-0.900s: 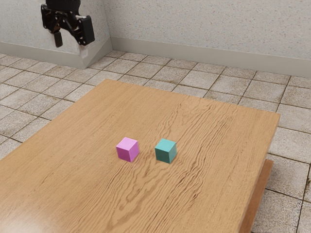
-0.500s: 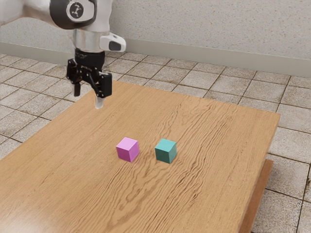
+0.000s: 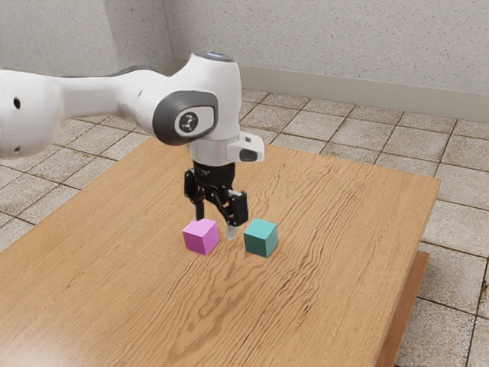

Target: Pick up the blue block with one arm, and put the blue block on the pink block with one arm

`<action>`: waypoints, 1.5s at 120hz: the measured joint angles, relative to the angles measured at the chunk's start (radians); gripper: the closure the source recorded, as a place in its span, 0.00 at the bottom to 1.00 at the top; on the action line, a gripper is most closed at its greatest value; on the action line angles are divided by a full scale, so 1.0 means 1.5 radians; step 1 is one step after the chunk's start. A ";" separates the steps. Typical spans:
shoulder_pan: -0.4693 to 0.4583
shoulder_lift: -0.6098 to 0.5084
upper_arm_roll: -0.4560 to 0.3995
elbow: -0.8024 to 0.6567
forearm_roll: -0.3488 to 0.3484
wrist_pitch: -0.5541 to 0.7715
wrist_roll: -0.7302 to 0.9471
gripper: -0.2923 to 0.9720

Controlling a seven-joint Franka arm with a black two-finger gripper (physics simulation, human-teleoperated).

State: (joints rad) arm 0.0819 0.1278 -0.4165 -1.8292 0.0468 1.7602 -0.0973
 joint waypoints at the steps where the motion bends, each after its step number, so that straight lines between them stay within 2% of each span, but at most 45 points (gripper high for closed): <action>1: 0.000 0.001 0.000 -0.001 -0.001 0.004 -0.001 0.23; 26: 0.002 0.082 0.000 0.010 -0.009 0.075 -0.024 0.23; 58: -0.008 0.197 0.003 0.106 0.038 0.106 -0.046 0.23; 118: -0.008 0.307 0.014 0.216 0.094 0.092 -0.060 0.23; 180: -0.009 0.435 0.011 0.341 0.116 0.069 -0.061 0.23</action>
State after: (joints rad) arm 0.0678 0.7797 -0.3999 -1.3181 0.2211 1.8643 -0.1882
